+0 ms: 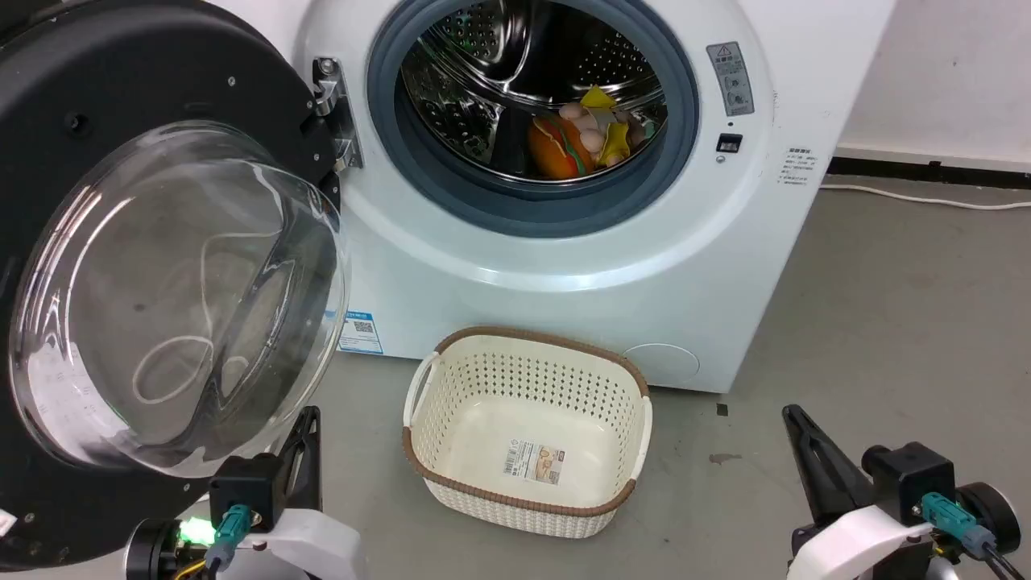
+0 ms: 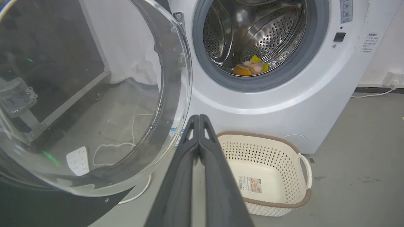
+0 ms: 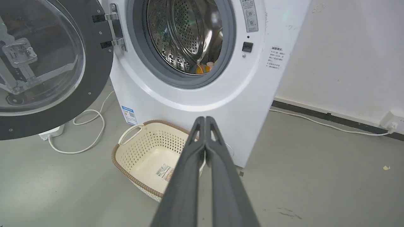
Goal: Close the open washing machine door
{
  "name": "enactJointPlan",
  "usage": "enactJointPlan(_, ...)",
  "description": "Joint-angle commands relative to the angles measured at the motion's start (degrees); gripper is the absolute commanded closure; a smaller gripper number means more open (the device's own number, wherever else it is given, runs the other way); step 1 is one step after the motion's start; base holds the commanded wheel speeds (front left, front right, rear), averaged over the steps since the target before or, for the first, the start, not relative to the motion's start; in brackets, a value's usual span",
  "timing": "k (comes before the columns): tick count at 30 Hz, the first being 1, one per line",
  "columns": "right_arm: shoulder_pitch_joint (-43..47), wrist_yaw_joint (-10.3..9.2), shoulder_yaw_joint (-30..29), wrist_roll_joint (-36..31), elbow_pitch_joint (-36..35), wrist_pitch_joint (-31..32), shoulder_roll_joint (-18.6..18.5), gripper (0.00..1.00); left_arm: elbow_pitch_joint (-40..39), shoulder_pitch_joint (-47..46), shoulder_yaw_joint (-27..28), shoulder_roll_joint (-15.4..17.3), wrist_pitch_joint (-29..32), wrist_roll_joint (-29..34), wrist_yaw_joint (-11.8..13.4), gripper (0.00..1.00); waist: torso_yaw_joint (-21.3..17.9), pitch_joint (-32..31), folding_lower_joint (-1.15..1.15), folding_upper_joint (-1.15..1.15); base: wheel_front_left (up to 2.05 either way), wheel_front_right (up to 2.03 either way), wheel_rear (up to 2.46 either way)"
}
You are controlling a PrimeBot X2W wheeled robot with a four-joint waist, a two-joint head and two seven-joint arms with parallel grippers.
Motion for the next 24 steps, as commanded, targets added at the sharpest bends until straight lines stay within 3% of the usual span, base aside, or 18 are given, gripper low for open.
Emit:
enactJointPlan(1, -0.8, 0.05, 0.0, -0.4, -0.3, 0.0, 0.2, 1.00, -0.2, -0.8, 0.1, -0.1, 0.0, 0.1, 0.2, 1.00, 0.0, 0.0, 0.00, 0.00, 0.00, 0.00, 0.00)
enactJointPlan(24, -0.8, 0.05, 0.0, -0.4, -0.3, 0.0, 0.2, 1.00, -0.2, -0.8, 0.1, -0.1, 0.0, 0.1, 0.2, 1.00, 0.0, 0.0, 0.00, 0.00, 0.00, 0.00, 0.00)
